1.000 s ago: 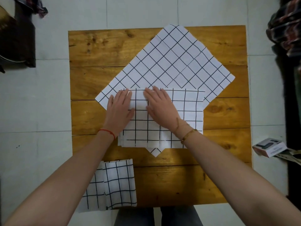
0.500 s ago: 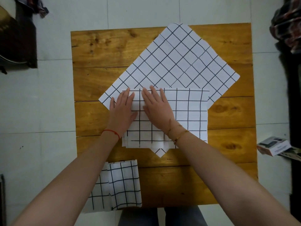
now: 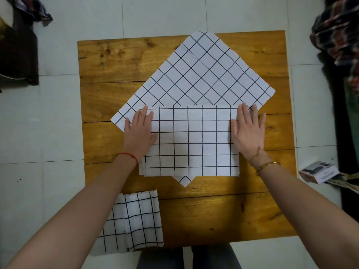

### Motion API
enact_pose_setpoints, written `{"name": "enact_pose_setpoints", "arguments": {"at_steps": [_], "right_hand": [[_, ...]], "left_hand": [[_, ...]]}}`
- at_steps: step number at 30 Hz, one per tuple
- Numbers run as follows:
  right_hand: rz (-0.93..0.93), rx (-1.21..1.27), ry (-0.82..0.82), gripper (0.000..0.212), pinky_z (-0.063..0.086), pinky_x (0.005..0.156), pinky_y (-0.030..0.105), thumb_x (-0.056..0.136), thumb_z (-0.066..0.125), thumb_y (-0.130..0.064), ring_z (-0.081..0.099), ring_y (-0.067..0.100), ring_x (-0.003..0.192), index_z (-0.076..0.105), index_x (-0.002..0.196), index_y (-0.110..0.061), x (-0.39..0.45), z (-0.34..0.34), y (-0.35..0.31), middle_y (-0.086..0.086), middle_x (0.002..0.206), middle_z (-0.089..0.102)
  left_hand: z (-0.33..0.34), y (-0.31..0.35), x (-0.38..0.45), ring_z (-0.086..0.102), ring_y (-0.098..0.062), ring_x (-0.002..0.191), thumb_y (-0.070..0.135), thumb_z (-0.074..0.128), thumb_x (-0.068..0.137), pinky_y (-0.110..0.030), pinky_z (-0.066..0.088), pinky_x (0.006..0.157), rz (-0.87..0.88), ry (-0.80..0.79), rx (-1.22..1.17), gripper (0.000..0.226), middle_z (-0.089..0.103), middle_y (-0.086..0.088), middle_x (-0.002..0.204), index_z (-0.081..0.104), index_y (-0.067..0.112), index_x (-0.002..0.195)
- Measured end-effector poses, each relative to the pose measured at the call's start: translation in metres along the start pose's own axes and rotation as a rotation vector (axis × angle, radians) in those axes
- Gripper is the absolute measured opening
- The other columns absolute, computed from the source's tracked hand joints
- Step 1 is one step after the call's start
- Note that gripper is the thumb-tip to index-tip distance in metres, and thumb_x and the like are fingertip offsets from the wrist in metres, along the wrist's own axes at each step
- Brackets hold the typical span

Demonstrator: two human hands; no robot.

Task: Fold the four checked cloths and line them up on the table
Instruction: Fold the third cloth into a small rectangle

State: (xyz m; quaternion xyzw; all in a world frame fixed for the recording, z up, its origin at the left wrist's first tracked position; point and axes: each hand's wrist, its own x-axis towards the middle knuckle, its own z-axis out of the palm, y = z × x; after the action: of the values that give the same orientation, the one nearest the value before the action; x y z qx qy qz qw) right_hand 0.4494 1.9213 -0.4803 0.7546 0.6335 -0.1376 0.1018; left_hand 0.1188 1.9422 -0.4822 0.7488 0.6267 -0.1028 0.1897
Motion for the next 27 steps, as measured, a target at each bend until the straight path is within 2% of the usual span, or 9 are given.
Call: {"name": "enact_pose_setpoints", "arguments": {"at_steps": [3,5,9,11,13,17,21,24,27], "right_hand": [[-0.007,0.015,0.024,0.065,-0.002,0.120,0.052,0.100,0.013,-0.046,-0.003,0.025,0.150,0.014,0.154,-0.012,0.001,-0.002,-0.003,0.003,0.162,0.012],[-0.018,0.041,0.063,0.064,-0.002,0.121,0.051,0.101,0.022,-0.044,0.000,0.027,0.150,0.013,0.154,-0.010,0.000,-0.005,-0.011,0.006,0.162,0.011],[-0.241,0.071,0.046,0.063,0.004,0.121,0.047,0.100,0.039,-0.035,0.009,0.029,0.149,0.018,0.153,-0.009,-0.010,-0.008,-0.034,0.010,0.161,0.017],[-0.359,0.083,-0.010,0.063,0.007,0.122,0.046,0.099,0.044,-0.032,0.012,0.029,0.149,0.021,0.152,-0.008,-0.016,-0.004,-0.047,0.009,0.160,0.021],[-0.415,0.073,-0.044,0.064,0.011,0.122,0.046,0.098,0.047,-0.033,0.016,0.028,0.148,0.023,0.152,-0.009,-0.023,0.002,-0.058,0.009,0.158,0.025],[-0.450,0.060,-0.073,0.069,0.018,0.120,0.047,0.094,0.053,-0.036,0.020,0.030,0.146,0.024,0.152,-0.009,-0.033,0.013,-0.076,0.008,0.157,0.028],[-0.422,0.054,-0.093,0.077,0.019,0.119,0.049,0.090,0.060,-0.037,0.021,0.032,0.146,0.024,0.152,-0.009,-0.039,0.020,-0.087,0.008,0.158,0.026],[-0.395,0.036,-0.095,0.079,0.022,0.118,0.050,0.089,0.063,-0.036,0.023,0.033,0.146,0.025,0.152,-0.009,-0.040,0.024,-0.090,0.008,0.158,0.026],[-0.391,0.034,-0.096,0.078,0.019,0.119,0.049,0.091,0.060,-0.037,0.017,0.032,0.147,0.021,0.153,-0.010,-0.040,0.026,-0.090,0.007,0.160,0.021]], "left_hand": [[-0.001,0.001,0.000,0.013,-0.027,0.148,0.027,0.065,0.089,-0.052,0.017,0.119,0.012,0.017,-0.062,0.074,0.014,-0.011,0.160,0.025,0.011,0.149],[-0.003,0.003,-0.003,0.020,-0.028,0.145,0.022,0.069,0.086,-0.049,0.023,0.118,-0.010,0.100,-0.161,0.071,0.022,-0.013,0.157,0.033,0.010,0.145],[-0.005,0.010,-0.018,0.042,-0.023,0.119,0.025,0.068,0.084,-0.039,0.043,0.100,-0.256,0.289,-0.324,0.048,0.048,-0.009,0.128,0.050,0.011,0.127],[0.000,0.010,-0.026,0.045,-0.022,0.110,0.032,0.066,0.085,-0.037,0.044,0.094,-0.410,0.261,-0.380,0.044,0.051,-0.007,0.119,0.052,0.012,0.121],[0.008,0.007,-0.031,0.049,-0.023,0.105,0.039,0.064,0.084,-0.041,0.047,0.090,-0.521,0.217,-0.436,0.043,0.055,-0.007,0.111,0.054,0.012,0.115],[0.015,0.006,-0.035,0.058,-0.024,0.090,0.046,0.065,0.082,-0.045,0.053,0.077,-0.627,0.173,-0.534,0.039,0.059,-0.006,0.094,0.053,0.015,0.101],[0.014,0.008,-0.035,0.057,-0.020,0.079,0.049,0.061,0.086,-0.032,0.046,0.067,-0.691,0.119,-0.502,0.039,0.058,-0.004,0.084,0.056,0.011,0.091],[0.012,0.008,-0.035,0.043,-0.016,0.051,0.048,0.056,0.088,-0.023,0.032,0.052,-0.701,0.076,-0.486,0.047,0.041,0.000,0.053,0.045,0.016,0.055],[0.013,0.007,-0.035,0.042,-0.019,0.053,0.049,0.055,0.086,-0.025,0.031,0.053,-0.706,0.033,-0.492,0.051,0.037,0.001,0.049,0.040,0.017,0.050]]}}
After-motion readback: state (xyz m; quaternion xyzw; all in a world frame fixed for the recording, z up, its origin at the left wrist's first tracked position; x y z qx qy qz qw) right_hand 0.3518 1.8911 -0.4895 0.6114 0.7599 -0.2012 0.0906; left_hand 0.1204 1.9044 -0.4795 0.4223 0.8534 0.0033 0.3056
